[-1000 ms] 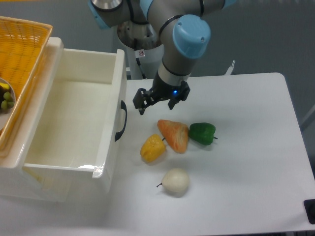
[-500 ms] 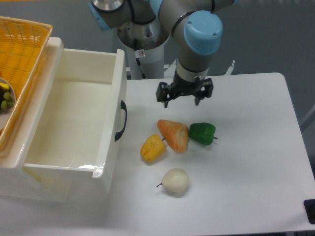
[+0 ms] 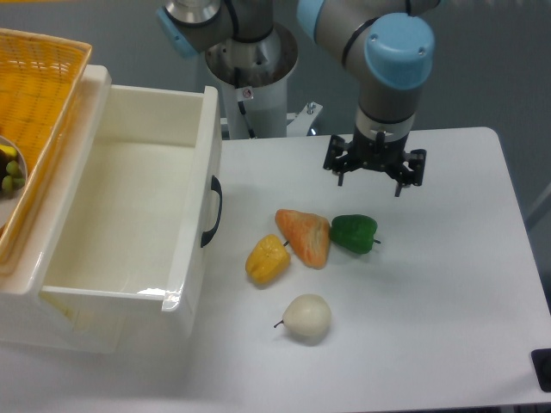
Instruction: Slide open the top white drawer
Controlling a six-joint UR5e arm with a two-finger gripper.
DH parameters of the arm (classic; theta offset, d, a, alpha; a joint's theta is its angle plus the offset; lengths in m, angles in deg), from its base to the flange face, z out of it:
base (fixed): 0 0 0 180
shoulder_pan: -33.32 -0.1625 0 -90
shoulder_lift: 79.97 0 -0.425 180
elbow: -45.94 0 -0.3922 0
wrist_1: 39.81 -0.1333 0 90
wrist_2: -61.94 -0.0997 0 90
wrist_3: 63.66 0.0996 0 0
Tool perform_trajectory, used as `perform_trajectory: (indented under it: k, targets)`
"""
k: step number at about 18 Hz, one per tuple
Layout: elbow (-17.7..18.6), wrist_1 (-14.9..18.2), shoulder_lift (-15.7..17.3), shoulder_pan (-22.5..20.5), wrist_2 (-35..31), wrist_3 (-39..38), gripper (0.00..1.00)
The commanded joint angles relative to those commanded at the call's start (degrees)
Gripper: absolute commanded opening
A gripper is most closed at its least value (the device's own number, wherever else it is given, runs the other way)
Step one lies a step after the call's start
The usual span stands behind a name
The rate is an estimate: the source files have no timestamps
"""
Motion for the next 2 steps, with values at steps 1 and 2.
perform_trajectory:
  k: [1,2]
  targets:
    - [0.00,0.00,0.09,-0.36,0.09,0.09,1.00]
    - [0.00,0.00,0.09,-0.45,0.26,0.00,1.00]
